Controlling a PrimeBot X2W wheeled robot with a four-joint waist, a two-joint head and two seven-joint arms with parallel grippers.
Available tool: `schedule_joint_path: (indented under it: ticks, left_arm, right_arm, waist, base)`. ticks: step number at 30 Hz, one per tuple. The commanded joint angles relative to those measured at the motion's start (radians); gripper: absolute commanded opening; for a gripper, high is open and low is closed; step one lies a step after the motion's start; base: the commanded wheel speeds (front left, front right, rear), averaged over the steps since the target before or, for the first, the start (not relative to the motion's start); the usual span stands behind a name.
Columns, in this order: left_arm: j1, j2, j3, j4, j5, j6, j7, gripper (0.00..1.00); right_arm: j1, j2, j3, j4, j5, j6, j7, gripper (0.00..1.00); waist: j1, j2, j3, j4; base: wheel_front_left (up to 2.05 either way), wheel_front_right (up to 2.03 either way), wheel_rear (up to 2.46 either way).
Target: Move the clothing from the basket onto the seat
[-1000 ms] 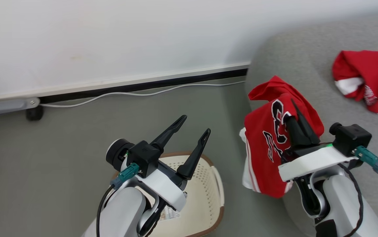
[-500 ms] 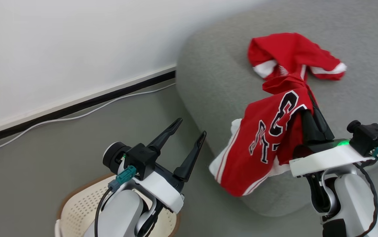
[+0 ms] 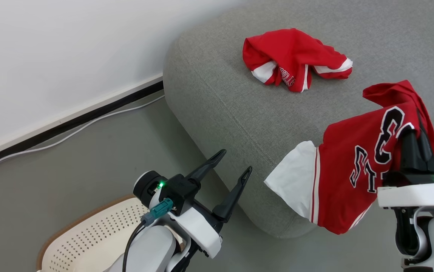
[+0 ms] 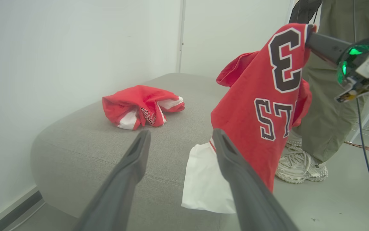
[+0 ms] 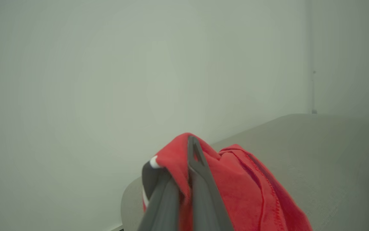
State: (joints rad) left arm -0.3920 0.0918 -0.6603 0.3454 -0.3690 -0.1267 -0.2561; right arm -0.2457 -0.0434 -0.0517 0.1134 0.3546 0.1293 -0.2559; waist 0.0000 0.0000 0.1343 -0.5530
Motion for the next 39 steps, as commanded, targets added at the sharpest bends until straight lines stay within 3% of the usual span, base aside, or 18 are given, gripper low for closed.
schedule_joint_path:
  ticks: [1,4,14,25,32,39]
  left_arm:
    - [-0.051,0.011,0.024,-0.018,-0.009,-0.004,-0.006,1.0]
    - [-0.062,0.018,0.002,-0.012,-0.019,-0.004,-0.006,1.0]
    - [-0.071,0.086,-0.007,-0.04,-0.014,-0.004,-0.006,1.0]
    - [-0.068,0.195,-0.01,-0.116,0.014,-0.002,0.013,1.0]
    - [-0.061,0.268,-0.046,-0.197,0.02,-0.003,0.081,1.0]
    - [-0.076,0.301,-0.106,-0.232,0.039,-0.004,0.113,1.0]
  right_arm:
    - [-0.006,-0.007,0.011,-0.043,-0.017,0.001,-0.006,0.0]
    - [-0.012,-0.015,-0.014,-0.06,-0.067,0.001,-0.006,0.0]
    - [-0.22,-0.15,-0.06,0.007,-0.169,0.001,-0.006,0.0]
    - [-0.504,-0.194,-0.098,0.153,-0.263,0.001,-0.006,0.0]
    - [-0.728,-0.219,-0.204,0.295,-0.356,0.001,-0.005,0.0]
    - [-0.918,-0.279,-0.393,0.365,-0.519,0.001,0.054,0.0]
  waist:
    - [0.0,0.0,0.007,-0.003]
    - [0.0,0.0,0.024,-0.005]
    - [0.0,0.0,0.139,-0.007]
    - [0.0,0.0,0.319,-0.014]
    - [0.0,0.0,0.438,0.013]
    - [0.0,0.0,0.534,0.063]
  base:
    - [0.0,0.0,0.0]
    - [0.0,0.0,0.0]
    - [0.0,0.0,0.0]
    - [0.0,0.0,0.0]
    - [0.0,0.0,0.0]
    - [0.0,0.0,0.0]
